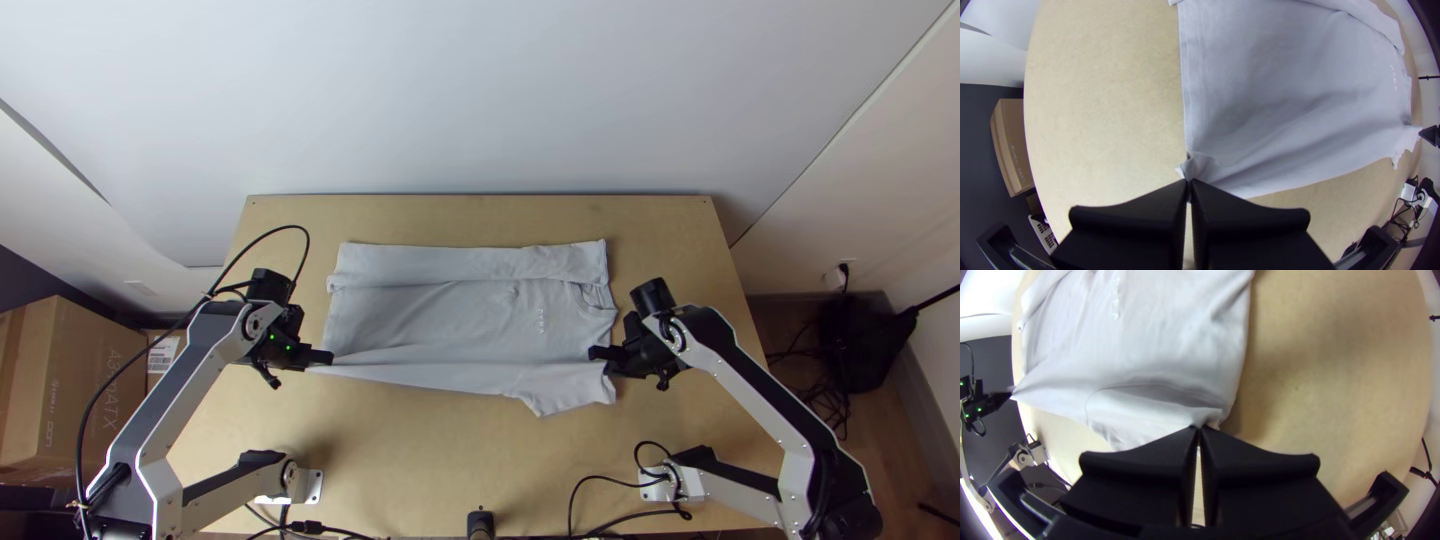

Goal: Fold the t-shirt

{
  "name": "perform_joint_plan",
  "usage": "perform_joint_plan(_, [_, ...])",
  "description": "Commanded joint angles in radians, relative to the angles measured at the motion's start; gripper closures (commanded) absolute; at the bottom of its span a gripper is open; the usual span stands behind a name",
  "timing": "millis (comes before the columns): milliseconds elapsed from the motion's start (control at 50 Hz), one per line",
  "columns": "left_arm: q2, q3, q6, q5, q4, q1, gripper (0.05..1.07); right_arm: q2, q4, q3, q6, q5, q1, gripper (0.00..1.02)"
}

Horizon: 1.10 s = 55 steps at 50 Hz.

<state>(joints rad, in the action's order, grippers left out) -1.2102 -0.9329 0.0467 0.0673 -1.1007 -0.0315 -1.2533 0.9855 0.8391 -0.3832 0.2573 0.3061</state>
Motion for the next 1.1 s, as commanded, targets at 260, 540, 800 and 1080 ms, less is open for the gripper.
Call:
perform_joint_plan(260, [-0.034,-0.081,0.027,-0.02,0.001,0.033,1.04,-0.057,-0.027,0.135,0.055,-0.047,-0.03,1.0])
perform_joint_plan(540, [-0.138,-0.176,0.025,-0.024,0.059,0.051,1.04,-0.11,-0.068,0.19,0.069,-0.105,-0.032,1.0])
perform_joint_plan(800, [-0.249,-0.299,0.018,-0.037,0.07,0.047,1.04,-0.161,-0.119,0.253,0.096,-0.165,-0.059,1.0])
perform_joint_plan(1080, [-0.367,-0.442,0.013,-0.037,0.07,0.042,1.04,-0.256,-0.131,0.348,0.112,-0.196,-0.107,1.0])
